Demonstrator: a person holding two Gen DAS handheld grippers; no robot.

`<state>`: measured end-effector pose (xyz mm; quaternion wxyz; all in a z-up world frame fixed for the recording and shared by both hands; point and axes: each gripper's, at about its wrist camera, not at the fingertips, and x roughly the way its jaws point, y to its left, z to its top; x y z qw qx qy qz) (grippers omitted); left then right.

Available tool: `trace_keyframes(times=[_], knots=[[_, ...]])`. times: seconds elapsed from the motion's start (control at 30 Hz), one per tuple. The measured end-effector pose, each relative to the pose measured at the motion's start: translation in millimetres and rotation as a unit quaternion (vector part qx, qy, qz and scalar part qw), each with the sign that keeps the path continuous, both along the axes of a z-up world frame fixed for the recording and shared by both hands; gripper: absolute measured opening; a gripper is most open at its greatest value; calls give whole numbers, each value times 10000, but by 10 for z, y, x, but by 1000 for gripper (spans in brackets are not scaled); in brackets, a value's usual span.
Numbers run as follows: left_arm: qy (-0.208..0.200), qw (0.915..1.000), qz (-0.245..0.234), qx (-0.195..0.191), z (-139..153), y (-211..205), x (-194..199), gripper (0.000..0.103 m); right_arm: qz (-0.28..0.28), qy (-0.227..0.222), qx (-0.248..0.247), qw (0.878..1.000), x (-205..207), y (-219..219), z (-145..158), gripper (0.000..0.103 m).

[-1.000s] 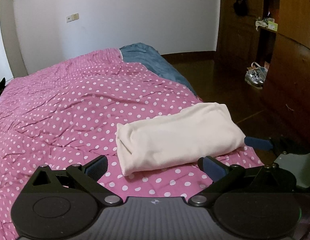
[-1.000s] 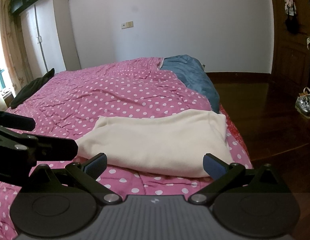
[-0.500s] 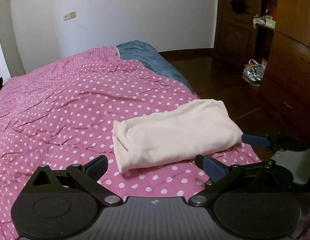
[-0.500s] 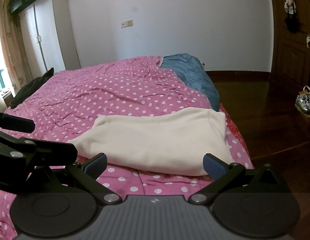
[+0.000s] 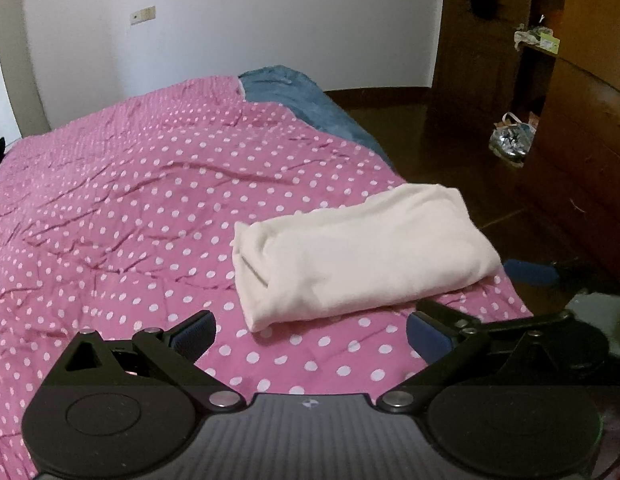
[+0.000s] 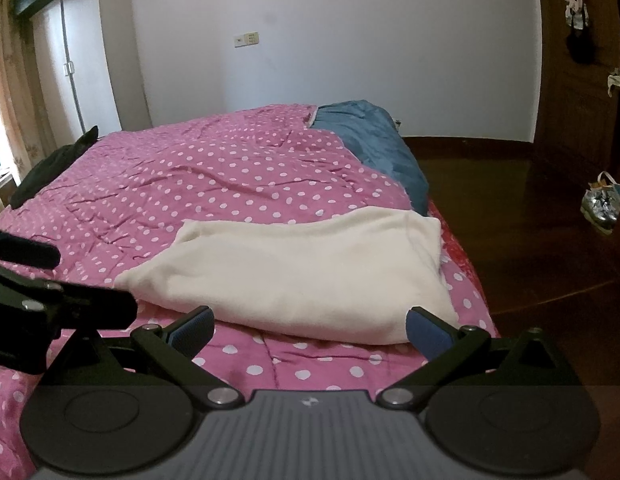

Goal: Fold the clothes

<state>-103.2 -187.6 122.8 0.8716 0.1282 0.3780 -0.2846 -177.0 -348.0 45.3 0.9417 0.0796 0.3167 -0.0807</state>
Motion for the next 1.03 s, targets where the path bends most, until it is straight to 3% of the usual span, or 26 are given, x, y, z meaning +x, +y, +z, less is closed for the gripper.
trace_keyframes(times=[0.17,1.03], knots=[[125,9999,69,-16,-45,76,21,103,-30,37,-48,10000,-22,-3,5,103],[-8,9996,193,-195,38,259,-115,103,-54,-43,-362,9993,-226,133,161,103]])
